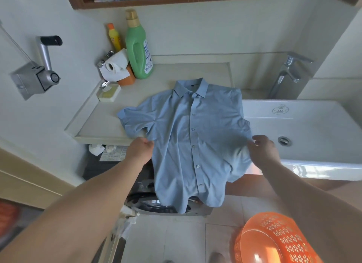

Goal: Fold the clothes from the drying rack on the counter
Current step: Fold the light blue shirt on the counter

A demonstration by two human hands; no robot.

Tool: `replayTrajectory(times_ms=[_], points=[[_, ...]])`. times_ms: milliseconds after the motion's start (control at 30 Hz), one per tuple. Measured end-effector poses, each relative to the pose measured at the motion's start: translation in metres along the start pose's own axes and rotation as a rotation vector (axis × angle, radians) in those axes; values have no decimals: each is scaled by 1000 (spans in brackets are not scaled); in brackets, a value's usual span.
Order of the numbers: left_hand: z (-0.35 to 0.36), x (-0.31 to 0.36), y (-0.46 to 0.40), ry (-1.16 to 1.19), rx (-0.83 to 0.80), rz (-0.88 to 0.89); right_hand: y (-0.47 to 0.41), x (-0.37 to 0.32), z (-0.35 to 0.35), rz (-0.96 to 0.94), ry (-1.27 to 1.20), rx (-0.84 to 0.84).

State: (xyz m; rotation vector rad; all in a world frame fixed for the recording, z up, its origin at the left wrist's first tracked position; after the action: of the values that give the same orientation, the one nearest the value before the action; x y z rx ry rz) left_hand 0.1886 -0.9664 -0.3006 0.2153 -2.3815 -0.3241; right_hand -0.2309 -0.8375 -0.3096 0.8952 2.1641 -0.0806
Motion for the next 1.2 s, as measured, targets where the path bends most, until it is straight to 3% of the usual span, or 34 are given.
replayTrajectory(times_ms=[300,733,867,1100,1200], points=[[-9,26,-45,-337,77,-27,-56,-50,9,-87,339,-27],[-35,18,-114,-450,136,162,-77,-73,26,-29,673,65],[-69,8,-134,-386,274,166,-80,-75,26,16,645,96],[-67,6,-145,-395,213,207,-75,-73,36,23,576,88],[-60,1,-147,-366,146,174,-73,-68,31,83,362,100]])
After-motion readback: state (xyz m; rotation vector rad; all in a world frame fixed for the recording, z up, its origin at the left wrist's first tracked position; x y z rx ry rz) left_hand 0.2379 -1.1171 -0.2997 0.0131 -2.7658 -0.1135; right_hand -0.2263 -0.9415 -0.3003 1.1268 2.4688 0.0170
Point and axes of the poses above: each hand's wrist, its own y-axis away from the middle knuckle, its own z-axis out of the palm, x = y × z, the point moved 7 cm from there along -y, towards the middle knuckle, and after that the axes turned 2 degrees about -x, right-handed, at the moved point
